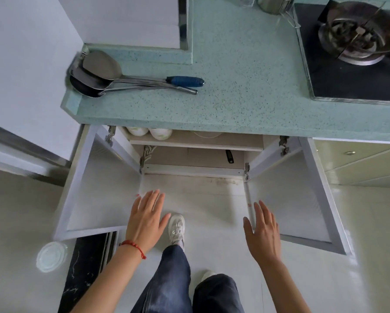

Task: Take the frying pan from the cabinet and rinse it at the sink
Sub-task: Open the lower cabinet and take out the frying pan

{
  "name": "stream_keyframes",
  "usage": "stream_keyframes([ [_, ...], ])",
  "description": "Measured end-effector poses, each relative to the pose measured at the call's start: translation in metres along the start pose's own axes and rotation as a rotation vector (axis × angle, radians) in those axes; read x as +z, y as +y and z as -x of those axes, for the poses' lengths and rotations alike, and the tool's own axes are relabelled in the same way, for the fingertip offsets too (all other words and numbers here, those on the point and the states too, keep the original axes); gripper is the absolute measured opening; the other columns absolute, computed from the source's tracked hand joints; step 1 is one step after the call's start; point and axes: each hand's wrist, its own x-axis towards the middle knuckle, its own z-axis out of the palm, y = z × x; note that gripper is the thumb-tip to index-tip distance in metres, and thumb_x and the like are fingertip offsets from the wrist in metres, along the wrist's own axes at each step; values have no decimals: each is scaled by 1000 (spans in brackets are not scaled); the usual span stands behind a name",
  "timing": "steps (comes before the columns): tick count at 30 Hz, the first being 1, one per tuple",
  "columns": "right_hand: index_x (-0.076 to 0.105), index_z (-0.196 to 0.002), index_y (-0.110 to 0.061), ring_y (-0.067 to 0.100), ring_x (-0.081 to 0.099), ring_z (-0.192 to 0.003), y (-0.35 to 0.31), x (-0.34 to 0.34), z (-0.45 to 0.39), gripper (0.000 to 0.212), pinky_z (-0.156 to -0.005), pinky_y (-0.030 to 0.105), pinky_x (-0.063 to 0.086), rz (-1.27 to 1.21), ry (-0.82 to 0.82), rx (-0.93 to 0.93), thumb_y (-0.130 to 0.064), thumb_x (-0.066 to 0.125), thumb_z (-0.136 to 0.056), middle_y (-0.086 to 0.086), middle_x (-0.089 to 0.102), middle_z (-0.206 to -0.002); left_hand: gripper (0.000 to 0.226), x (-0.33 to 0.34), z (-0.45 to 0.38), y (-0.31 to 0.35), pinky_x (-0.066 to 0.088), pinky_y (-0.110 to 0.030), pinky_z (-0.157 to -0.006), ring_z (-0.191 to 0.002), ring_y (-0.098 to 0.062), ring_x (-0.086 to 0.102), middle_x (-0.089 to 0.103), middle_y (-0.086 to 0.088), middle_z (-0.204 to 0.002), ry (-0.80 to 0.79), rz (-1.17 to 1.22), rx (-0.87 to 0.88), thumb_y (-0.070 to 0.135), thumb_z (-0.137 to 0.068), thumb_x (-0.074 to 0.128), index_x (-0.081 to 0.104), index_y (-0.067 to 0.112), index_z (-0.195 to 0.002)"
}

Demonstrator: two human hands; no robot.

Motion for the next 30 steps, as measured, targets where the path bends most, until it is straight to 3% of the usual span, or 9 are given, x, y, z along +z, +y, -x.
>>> stream_keyframes([
  [5,39,-135,-5,32,36,-135,-14,19,-60,61,-111,45,28,76,-48,-17,-40,32,-86,16,42,-145,69,3,-65,-12,50,-46,-90,-109,-29,62,65,-13,-117,-43,-35,83,49,-94,6,53,6,-118],
  [9,41,-133,-3,34,40,-132,-9,32,-101,66,-108,46,33,105,-39,-46,-45,23,-85,18,46,-140,66,15,-108,-2,49,-45,-91,-110,-28,62,65,-11,-117,-58,-47,129,48,-94,6,50,7,-120],
  [12,44,-131,-3,35,45,-128,4,49,-133,63,-104,47,37,110,-18,-67,-42,26,-85,19,50,-137,65,39,-137,8,49,-45,-92,-110,-27,62,65,-11,-117,-49,-62,146,47,-94,7,51,7,-120],
  [17,51,-123,1,39,56,-116,49,106,-190,55,-93,50,47,140,-30,-129,-36,34,-86,23,59,-125,70,106,-191,16,49,-47,-92,-110,-30,61,65,-14,-118,-31,-73,110,49,-93,9,56,4,-118],
  [21,53,-122,1,39,55,-117,90,160,-232,56,-94,49,46,154,-48,-154,-37,33,-86,23,58,-127,62,166,-233,14,45,-48,-94,-112,-31,61,64,-14,-120,-17,-93,91,48,-91,22,55,4,-119],
  [27,49,-126,0,38,50,-123,131,234,-293,61,-100,49,41,135,-19,-188,-40,27,-86,21,54,-132,66,255,-298,13,44,-48,-96,-116,-29,58,63,-11,-122,8,-72,84,51,-92,15,54,7,-122],
  [30,49,-125,2,38,50,-123,141,269,-327,52,-100,49,40,112,16,-208,-35,38,-90,22,53,-132,71,299,-328,15,46,-47,-94,-114,-30,59,65,-11,-120,5,-37,81,52,-92,9,56,6,-120],
])
